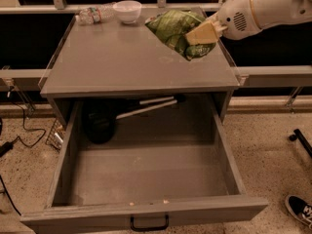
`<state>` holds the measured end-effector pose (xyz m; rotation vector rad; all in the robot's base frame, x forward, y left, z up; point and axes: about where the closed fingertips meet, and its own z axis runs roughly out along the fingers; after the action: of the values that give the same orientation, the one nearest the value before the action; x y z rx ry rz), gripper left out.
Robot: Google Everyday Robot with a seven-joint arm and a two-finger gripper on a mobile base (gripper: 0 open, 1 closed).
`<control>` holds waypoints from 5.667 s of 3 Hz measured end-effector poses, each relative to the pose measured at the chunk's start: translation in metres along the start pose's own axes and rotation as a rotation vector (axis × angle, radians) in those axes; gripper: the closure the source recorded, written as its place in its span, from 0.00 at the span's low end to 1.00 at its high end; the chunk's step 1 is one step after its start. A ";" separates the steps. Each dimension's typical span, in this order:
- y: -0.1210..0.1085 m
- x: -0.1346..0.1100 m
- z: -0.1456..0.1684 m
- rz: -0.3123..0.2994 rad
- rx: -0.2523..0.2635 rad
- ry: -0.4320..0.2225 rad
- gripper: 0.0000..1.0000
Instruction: Place green jalapeno chip bag into top drawer
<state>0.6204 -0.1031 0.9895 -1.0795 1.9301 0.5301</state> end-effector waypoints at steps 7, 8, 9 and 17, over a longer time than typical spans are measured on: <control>0.130 0.140 0.065 -0.011 -0.092 0.033 1.00; 0.154 0.185 0.093 -0.024 -0.132 0.047 1.00; 0.155 0.187 0.095 -0.022 -0.134 0.048 1.00; 0.195 0.300 0.171 -0.016 -0.230 0.043 0.84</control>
Offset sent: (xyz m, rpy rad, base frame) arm -0.0821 0.0177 -0.0101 0.0465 0.0624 0.0162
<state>0.4529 -0.0259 0.6381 -1.2584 1.9296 0.7391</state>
